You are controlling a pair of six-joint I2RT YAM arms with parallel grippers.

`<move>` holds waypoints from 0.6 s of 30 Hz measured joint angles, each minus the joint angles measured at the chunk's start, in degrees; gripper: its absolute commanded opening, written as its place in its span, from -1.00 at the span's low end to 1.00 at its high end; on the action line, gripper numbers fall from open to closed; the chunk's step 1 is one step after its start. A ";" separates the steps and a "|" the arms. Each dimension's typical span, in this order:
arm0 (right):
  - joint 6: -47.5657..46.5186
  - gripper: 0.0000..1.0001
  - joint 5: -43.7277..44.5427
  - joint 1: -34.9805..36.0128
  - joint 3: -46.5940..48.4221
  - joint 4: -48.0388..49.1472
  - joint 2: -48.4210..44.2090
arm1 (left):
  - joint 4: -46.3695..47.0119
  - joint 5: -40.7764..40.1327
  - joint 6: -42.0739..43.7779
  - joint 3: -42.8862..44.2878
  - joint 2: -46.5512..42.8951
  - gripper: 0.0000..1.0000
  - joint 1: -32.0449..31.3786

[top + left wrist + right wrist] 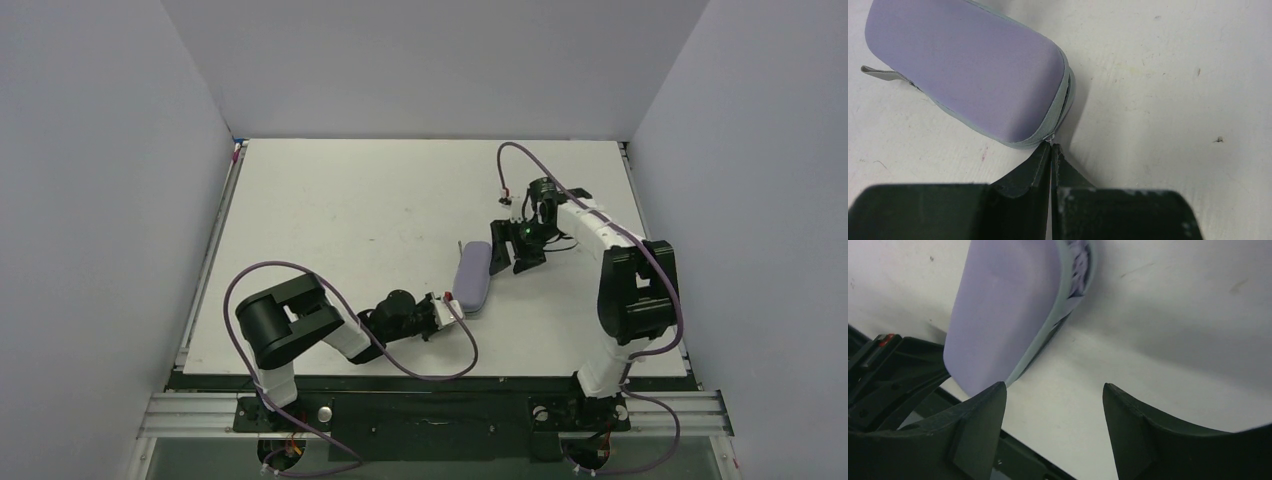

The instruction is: Open the umbrella

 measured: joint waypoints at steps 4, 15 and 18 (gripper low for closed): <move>4.11 0.31 -2.40 3.85 -3.50 0.26 -0.02 | -0.02 -0.52 -0.35 0.72 0.48 -1.00 -0.55; 7.41 -0.45 -7.48 5.51 -2.32 3.87 5.25 | -0.04 -1.29 -1.62 2.01 1.84 -1.00 -0.83; 7.45 -0.93 -9.22 5.44 -1.81 3.89 5.73 | -0.09 -1.68 -1.88 2.03 1.95 -1.00 -0.96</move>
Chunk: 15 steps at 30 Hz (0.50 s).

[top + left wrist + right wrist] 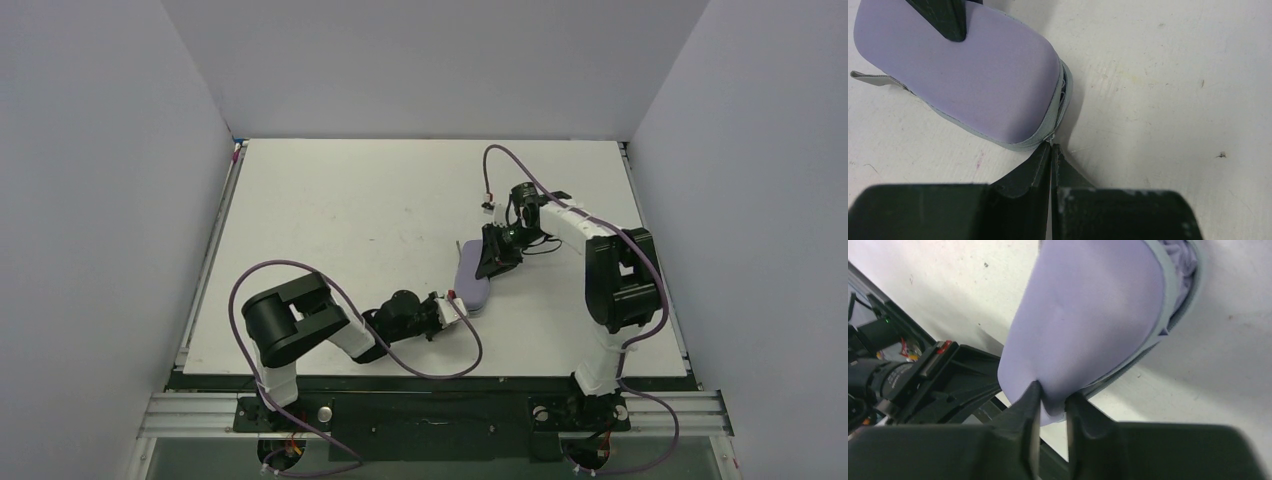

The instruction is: Open the umbrella

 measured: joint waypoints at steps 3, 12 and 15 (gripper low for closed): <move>-1.03 -1.00 -1.40 0.00 0.87 -0.61 0.02 | 0.04 -0.28 -0.13 -0.02 0.00 -1.00 -0.02; -8.33 -1.00 -4.13 -1.09 3.72 -4.96 2.69 | 1.33 -0.94 -0.13 -2.16 -1.73 -1.00 0.37; -11.96 -1.00 -4.44 -1.09 4.66 -6.95 3.19 | 1.11 -1.07 -0.52 -2.16 -1.73 -1.00 1.60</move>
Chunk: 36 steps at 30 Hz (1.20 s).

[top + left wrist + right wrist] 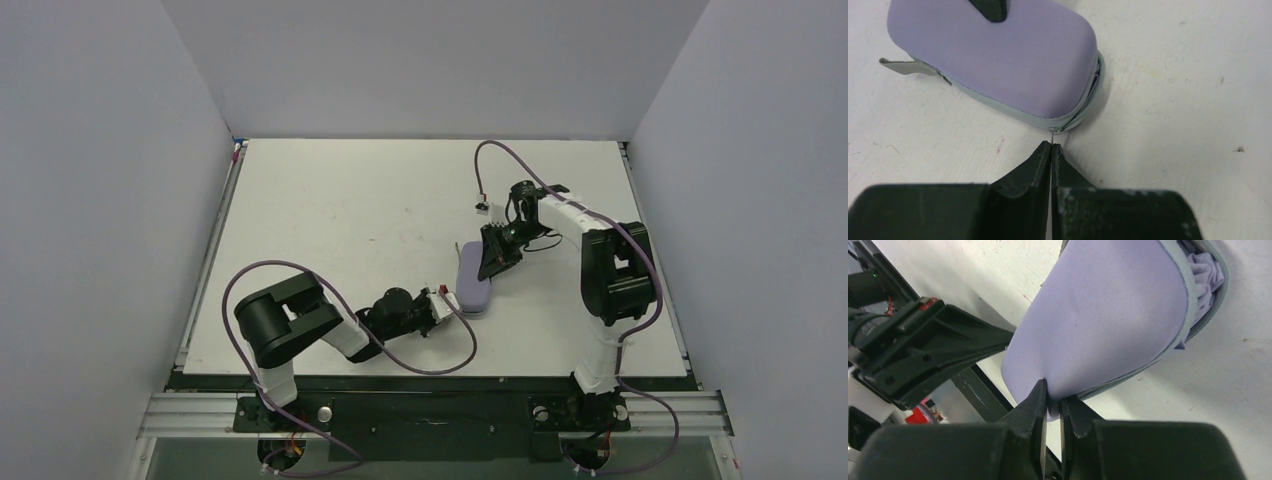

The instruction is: Open the umbrella

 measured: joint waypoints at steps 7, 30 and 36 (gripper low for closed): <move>-7.58 -1.00 -0.42 0.09 1.68 -3.63 0.74 | -1.20 0.70 -0.22 1.95 0.37 -1.00 2.14; -17.92 0.00 0.31 1.14 8.04 -12.87 1.38 | -10.19 -2.29 -5.20 10.60 3.63 0.03 7.63; -17.33 0.09 -0.72 1.66 9.99 -15.17 1.36 | -13.64 -2.08 -7.96 4.44 -5.68 0.53 10.47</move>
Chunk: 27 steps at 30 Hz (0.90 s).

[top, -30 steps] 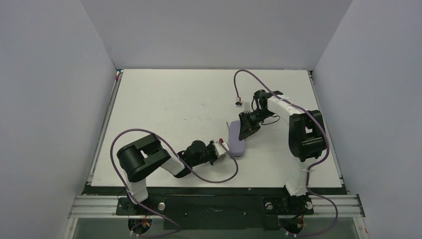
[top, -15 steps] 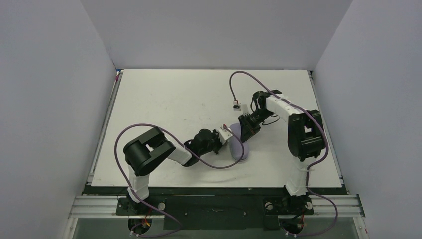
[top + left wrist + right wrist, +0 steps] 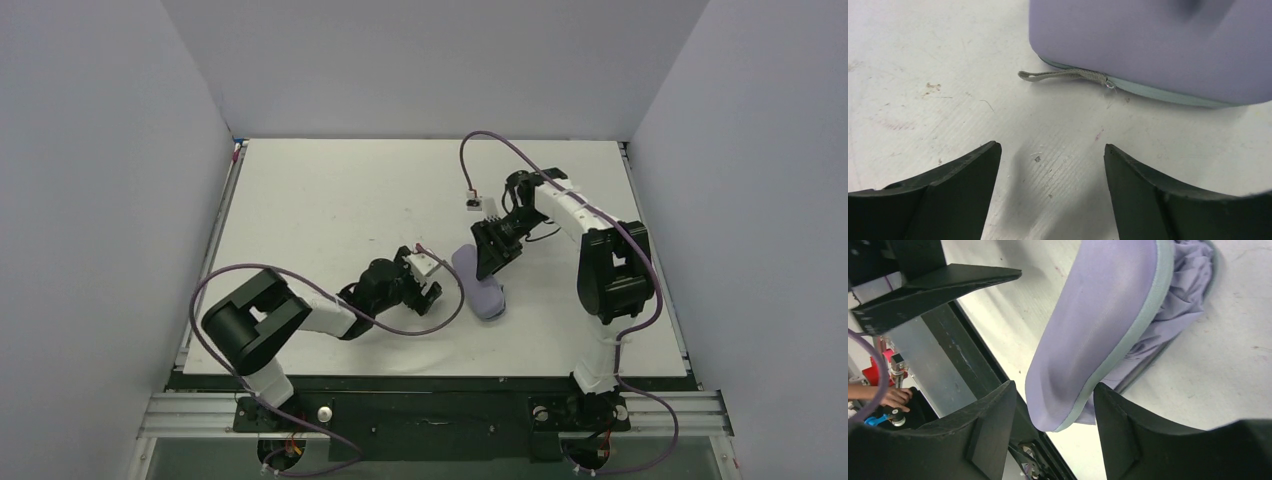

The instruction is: Open the umbrella

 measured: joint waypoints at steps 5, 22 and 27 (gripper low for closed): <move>1.38 0.08 -1.42 2.10 0.00 -0.42 -0.44 | -3.45 0.52 -5.20 -1.20 -7.82 0.70 1.31; 4.72 0.24 -4.00 10.75 0.00 4.28 -0.79 | -14.84 9.90 -40.59 1.33 -11.74 0.85 14.95; 5.07 0.27 -3.23 13.20 0.00 7.13 -0.79 | -13.90 13.99 -48.87 3.61 -7.93 0.92 16.70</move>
